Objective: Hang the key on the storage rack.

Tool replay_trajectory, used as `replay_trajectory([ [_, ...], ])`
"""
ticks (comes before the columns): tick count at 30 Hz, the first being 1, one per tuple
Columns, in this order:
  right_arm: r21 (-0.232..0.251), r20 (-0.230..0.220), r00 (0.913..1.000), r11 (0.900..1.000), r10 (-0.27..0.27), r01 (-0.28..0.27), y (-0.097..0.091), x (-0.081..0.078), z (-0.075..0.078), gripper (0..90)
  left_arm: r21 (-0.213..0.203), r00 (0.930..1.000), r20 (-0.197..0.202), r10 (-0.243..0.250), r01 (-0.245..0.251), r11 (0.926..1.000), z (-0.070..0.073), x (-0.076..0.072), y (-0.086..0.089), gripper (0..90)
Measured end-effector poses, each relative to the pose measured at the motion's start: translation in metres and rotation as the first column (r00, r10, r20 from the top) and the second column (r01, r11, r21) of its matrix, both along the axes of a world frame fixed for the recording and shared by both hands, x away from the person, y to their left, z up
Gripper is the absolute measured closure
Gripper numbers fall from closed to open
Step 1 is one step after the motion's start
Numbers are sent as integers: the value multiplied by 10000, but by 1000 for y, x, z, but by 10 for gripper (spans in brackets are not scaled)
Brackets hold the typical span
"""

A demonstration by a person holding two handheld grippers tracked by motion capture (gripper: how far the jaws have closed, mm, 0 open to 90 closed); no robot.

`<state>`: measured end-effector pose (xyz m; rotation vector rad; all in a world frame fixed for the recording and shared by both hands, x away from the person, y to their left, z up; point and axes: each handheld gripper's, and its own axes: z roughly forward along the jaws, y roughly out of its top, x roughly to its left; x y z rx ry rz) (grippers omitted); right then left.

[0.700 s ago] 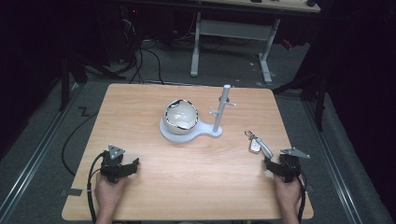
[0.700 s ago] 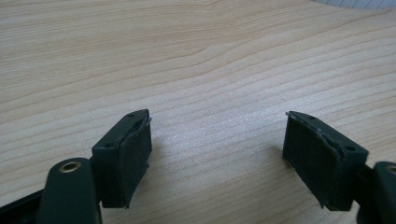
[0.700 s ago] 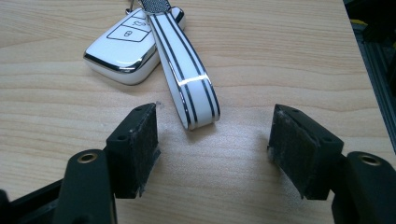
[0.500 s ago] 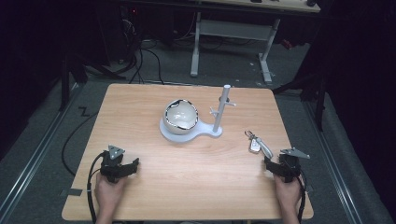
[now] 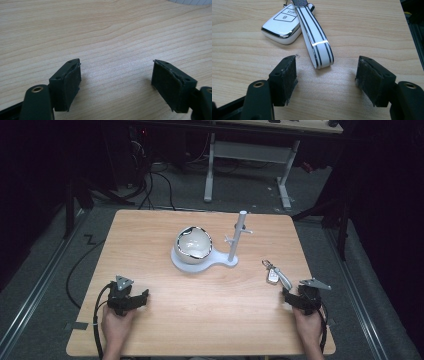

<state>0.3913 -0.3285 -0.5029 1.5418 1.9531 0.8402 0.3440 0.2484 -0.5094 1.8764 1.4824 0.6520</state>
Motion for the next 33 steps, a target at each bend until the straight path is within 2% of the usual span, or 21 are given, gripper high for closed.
replay_trajectory([
  [9, -23, 12, 10000, 10000, 54, -54, 0, 0, 0, 328, 22, 10000, 0, 0, 0, 10000, 0, 0, 0, 240],
  [17, 418, -130, 9999, 9991, -3, 8, -5, -1, 2, 382, 12, 10000, -2, -2, 2, 10000, 0, 0, 0, 241],
  [22, 449, -173, 9996, 9987, 238, -230, -3, -3, 3, 388, 12, 10000, -1, -3, 3, 10000, 0, 0, 0, 241],
  [33, 611, 332, 9974, 9959, 645, -665, 4, -6, 19, 398, 17, 10000, 0, -5, 5, 10000, 0, 0, 0, 241],
])
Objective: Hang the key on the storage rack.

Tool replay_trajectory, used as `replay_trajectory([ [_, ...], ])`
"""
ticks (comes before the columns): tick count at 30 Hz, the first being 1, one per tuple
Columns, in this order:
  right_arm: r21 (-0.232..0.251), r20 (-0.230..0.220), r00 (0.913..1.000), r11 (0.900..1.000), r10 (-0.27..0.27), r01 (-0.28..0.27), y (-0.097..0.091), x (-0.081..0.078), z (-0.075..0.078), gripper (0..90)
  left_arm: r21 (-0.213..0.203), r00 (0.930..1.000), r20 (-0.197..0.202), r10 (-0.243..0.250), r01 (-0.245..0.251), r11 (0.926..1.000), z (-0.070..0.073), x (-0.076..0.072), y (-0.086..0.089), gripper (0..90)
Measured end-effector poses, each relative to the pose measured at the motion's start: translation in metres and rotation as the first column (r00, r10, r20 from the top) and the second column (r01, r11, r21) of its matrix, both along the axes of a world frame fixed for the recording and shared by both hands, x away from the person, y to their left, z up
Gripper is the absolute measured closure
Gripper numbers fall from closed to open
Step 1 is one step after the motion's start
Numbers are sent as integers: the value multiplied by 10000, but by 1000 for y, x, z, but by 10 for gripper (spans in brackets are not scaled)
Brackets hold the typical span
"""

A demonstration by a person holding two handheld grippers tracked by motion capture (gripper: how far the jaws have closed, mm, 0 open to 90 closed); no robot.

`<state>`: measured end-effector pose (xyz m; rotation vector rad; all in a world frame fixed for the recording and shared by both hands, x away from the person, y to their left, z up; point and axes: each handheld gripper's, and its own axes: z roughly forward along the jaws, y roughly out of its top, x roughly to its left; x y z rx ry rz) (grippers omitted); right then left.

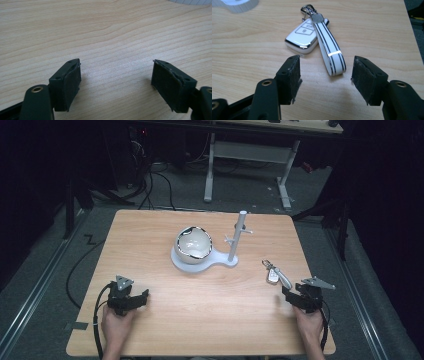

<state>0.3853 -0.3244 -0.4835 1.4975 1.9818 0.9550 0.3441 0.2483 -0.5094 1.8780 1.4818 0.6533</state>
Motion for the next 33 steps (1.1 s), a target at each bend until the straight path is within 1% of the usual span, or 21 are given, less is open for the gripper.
replay_trajectory([
  [5, 8, 90, 9999, 10000, 83, -83, 4, 4, 5, 398, 2, 10000, -2, 0, 0, 10000, 0, 0, 0, 241],
  [6, 72, 191, 9997, 9999, 128, -130, 6, 6, 6, 398, 3, 10000, 0, 2, -2, 10000, 0, 0, 0, 241],
  [12, 60, 187, 9996, 9997, 219, -220, 13, 11, 11, 396, 1, 10000, -2, 0, 0, 10000, 0, 0, 0, 241],
  [13, 128, 268, 9993, 9995, 275, -278, 15, 13, 13, 396, 1, 10000, -1, -1, 1, 10000, 0, 0, 0, 240],
  [15, 65, 270, 9990, 9993, 364, -366, 15, 15, 13, 394, 1, 10000, -3, -1, 1, 10000, 0, 0, 0, 240],
  [16, 153, 212, 9993, 9994, 307, -310, 17, 16, 14, 394, 1, 10000, -3, -1, 1, 10000, 0, 0, 0, 240],
  [18, 176, 195, 9993, 9993, 330, -333, 18, 18, 15, 393, 2, 10000, -2, 1, -1, 10000, 0, 0, 0, 240],
  [24, 230, 269, 9987, 9988, 430, -436, 23, 24, 20, 383, 2, 10000, -2, 0, 0, 10000, 0, 0, 0, 240],
  [33, 96, 254, 9986, 9989, 460, -463, 31, 34, 22, 381, 2, 10000, -2, 1, -1, 10000, 0, 0, 0, 240],
])
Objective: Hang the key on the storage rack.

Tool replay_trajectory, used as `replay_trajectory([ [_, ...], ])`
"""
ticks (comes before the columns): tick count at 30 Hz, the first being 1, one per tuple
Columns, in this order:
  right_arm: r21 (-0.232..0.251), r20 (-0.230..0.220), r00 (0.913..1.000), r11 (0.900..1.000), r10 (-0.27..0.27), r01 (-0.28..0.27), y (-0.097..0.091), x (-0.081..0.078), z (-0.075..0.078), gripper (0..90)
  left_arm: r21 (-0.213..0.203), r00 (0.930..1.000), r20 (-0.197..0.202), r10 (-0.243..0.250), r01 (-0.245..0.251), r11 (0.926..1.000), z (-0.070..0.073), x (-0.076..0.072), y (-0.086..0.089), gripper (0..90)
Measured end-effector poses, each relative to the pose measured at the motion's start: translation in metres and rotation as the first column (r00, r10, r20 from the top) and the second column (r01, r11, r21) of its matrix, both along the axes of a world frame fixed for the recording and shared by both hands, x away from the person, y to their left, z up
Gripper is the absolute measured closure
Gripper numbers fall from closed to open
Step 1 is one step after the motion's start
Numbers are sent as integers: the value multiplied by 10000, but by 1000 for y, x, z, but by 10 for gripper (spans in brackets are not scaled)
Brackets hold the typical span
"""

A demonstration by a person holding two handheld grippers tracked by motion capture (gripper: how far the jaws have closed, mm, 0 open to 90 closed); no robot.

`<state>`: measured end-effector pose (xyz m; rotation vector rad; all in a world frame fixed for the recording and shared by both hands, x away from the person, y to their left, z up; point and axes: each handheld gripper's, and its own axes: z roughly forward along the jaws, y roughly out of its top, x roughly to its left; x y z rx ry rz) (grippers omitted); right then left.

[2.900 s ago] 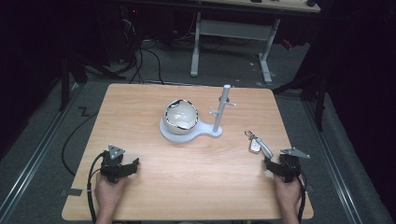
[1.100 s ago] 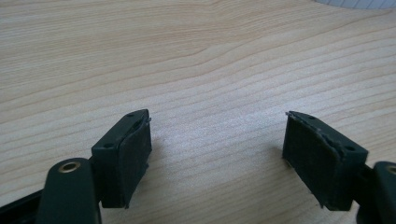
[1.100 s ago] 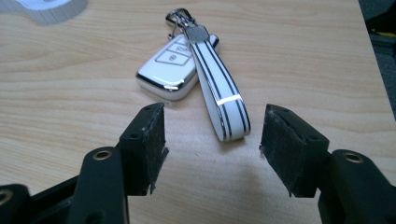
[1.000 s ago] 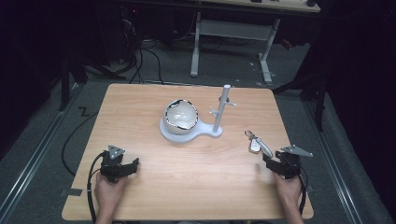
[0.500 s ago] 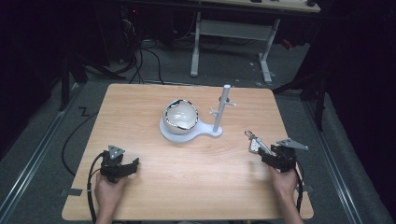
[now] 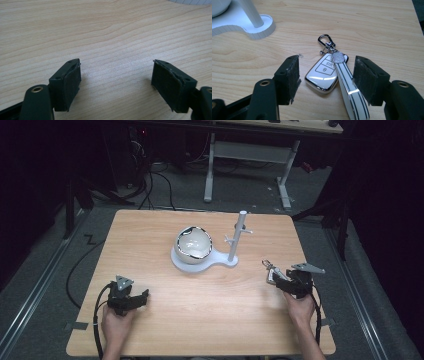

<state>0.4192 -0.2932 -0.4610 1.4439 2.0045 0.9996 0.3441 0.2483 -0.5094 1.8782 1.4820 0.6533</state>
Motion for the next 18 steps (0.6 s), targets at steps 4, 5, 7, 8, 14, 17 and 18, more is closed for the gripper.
replay_trajectory([
  [4, -60, -136, 9999, 10000, -55, 54, 4, 7, -1, 374, 3, 10000, -2, -3, 3, 10000, 0, 0, 0, 240],
  [5, -116, -202, 9998, 9999, -65, 63, 6, 9, -2, 370, 4, 10000, -2, -3, 3, 10000, 0, 0, 0, 240],
  [7, -259, -320, 9994, 9996, -98, 90, 8, 13, -4, 361, 0, 10000, 1, 0, 0, 10000, 0, 0, 0, 240],
  [8, -315, -401, 9991, 9994, -145, 132, 9, 15, -5, 354, 2, 10000, -1, 1, -1, 10000, 0, 0, 0, 240],
  [14, -511, -638, 9973, 9981, -370, 338, 14, 25, -13, 327, 7, 10000, -3, -4, 4, 10000, 0, 0, 0, 239],
  [17, -543, -808, 9953, 9973, -537, 494, 13, 30, -19, 318, 5, 10000, -2, -2, 2, 10000, 0, 0, 0, 239],
  [18, -527, -863, 9946, 9972, -571, 527, 13, 31, -21, 317, 8, 10000, -2, -2, 2, 10000, 0, 0, 0, 239],
])
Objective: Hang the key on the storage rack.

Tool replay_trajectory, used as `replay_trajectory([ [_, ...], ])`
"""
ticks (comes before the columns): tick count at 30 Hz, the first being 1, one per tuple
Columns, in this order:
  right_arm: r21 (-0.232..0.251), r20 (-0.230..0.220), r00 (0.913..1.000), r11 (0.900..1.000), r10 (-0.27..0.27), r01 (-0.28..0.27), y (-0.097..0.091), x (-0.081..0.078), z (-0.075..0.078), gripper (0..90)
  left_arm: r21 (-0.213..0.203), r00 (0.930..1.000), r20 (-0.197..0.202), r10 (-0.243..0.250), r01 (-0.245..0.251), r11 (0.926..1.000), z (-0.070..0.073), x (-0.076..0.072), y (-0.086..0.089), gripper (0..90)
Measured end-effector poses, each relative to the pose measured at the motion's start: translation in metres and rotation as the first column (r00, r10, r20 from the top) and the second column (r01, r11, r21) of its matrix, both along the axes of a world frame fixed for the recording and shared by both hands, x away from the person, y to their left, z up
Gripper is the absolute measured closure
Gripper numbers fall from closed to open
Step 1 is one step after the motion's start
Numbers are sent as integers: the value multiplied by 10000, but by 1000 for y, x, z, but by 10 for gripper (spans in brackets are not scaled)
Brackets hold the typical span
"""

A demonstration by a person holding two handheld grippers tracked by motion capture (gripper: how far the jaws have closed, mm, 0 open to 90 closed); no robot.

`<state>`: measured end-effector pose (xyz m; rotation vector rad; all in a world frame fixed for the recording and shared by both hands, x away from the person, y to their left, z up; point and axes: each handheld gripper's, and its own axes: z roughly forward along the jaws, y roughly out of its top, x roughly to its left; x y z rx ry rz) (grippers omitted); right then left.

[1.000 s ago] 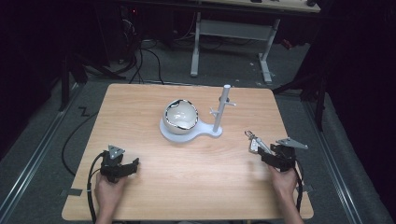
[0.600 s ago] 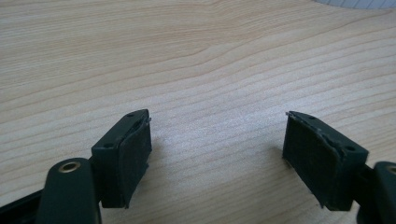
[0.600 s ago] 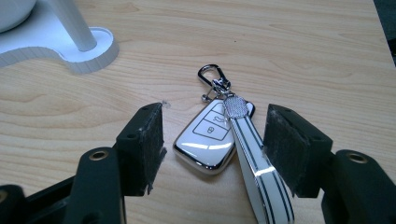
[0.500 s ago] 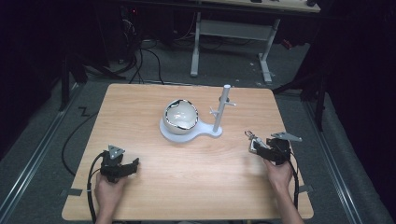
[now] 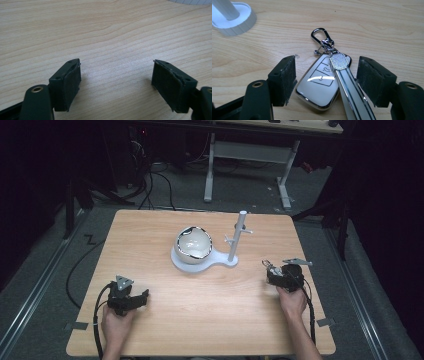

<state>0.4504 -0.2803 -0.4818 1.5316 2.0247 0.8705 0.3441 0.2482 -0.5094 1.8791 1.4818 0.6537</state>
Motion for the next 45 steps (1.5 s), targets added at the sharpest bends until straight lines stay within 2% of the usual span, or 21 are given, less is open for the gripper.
replay_trajectory([
  [7, -55, -201, 9997, 9999, -128, 127, -1, 4, -5, 319, 1, 10000, 1, 1, -1, 10000, 0, 0, 0, 239],
  [10, -71, -114, 9998, 9999, -145, 145, 0, 5, -6, 341, 1, 10000, 0, 1, -1, 10000, 0, 0, 0, 239],
  [20, -266, -276, 9995, 9996, -145, 138, 3, 7, -9, 393, 1, 10000, 0, 2, -2, 10000, 0, 0, 0, 239],
  [30, -482, -332, 9994, 9988, 85, -101, 0, 5, -7, 477, 0, 10000, 1, 2, -2, 10000, 0, 0, 0, 239],
  [45, -377, -320, 9986, 9984, 418, -430, -3, 4, -6, 508, 1, 10000, 1, -1, 1, 10000, 0, 0, 0, 239],
])
